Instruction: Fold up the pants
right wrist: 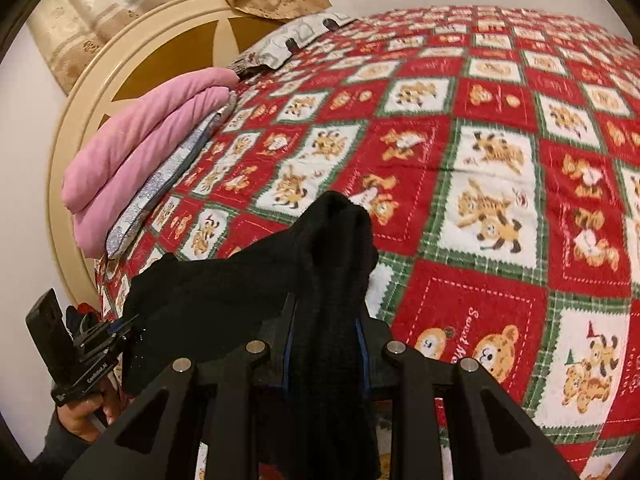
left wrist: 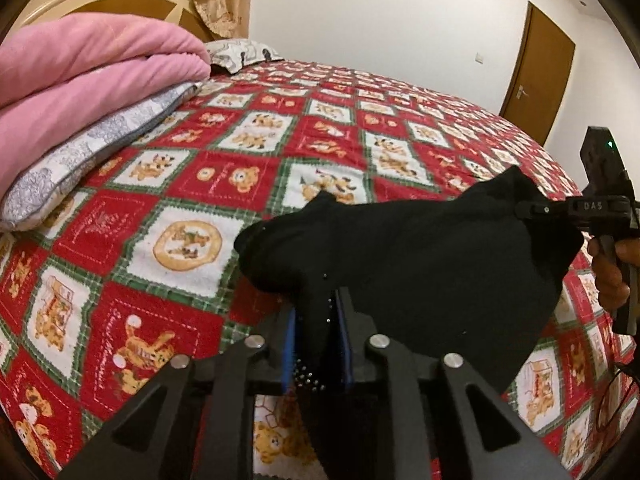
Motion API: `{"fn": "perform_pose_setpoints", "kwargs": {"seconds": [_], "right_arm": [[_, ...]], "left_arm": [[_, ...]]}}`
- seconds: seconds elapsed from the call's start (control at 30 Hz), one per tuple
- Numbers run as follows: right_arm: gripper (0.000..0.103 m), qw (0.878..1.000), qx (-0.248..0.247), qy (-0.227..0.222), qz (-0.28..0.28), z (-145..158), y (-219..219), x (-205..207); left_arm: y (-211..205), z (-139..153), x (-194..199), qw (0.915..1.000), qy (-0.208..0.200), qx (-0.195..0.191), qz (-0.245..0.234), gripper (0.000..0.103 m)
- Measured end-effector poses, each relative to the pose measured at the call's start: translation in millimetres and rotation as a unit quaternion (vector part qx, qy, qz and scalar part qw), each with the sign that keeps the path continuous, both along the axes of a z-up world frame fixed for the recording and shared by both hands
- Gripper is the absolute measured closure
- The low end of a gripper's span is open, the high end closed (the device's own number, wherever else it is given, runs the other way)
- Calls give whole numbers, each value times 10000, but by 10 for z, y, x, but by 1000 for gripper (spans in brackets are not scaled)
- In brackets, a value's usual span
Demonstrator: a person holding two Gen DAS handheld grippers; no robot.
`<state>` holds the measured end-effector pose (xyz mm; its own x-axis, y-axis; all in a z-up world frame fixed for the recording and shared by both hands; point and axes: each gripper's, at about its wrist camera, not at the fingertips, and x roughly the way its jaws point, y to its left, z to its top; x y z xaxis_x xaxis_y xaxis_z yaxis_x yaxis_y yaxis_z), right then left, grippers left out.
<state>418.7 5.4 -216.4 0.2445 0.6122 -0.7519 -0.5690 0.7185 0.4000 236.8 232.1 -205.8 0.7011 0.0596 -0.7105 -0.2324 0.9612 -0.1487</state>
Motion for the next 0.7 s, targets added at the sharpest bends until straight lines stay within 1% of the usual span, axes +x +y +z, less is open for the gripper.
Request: {"fn": "perform_pose_setpoints", "kwargs": {"seconds": [0.07, 0.13, 0.17, 0.23, 0.27, 0.3, 0.33, 0.4, 0.47, 0.57, 0.6, 0.7], "right_arm": [[77, 10000, -26, 69, -29, -39, -8, 25], [75, 9999, -90, 135, -60, -74, -11, 46], [71, 9997, -144, 155, -118, -99, -23, 67], [68, 9995, -174, 195, -155, -131, -47, 96], [65, 9995, -165, 223, -164, -145, -68, 110], [58, 9994, -195, 214, -206, -144, -87, 110], [56, 9993, -203, 208, -231, -141, -104, 112], [50, 9992, -227, 170, -288, -116, -156, 102], [47, 9988, -229, 110, -429, -74, -235, 93], [46, 9975, -292, -16, -650, 18, -387, 39], [46, 9963, -364, -118, -765, 62, -455, -11], [45, 9947, -376, -212, -930, 146, -586, -163]], "left_arm": [[8, -23, -2, 10000, 25, -30, -2, 77], [-3, -47, 7, 10000, 84, 17, 0, 70], [-3, -56, 9, 10000, 89, 23, 3, 68], [1, -70, 7, 9999, 108, 31, 38, 61], [5, -73, 9, 9999, 111, 39, 62, 58], [14, -74, 7, 9998, 125, 53, 111, 52], [22, -74, 4, 9998, 137, 63, 148, 47], [37, -64, -24, 9997, 166, 61, 193, 42], [31, -38, -71, 9997, 165, 76, 185, 41], [11, 12, -158, 9995, 205, 180, 170, 38], [9, 34, -202, 9995, 196, 194, 169, 38], [9, 110, -330, 9996, 119, 173, 178, 38]]}}
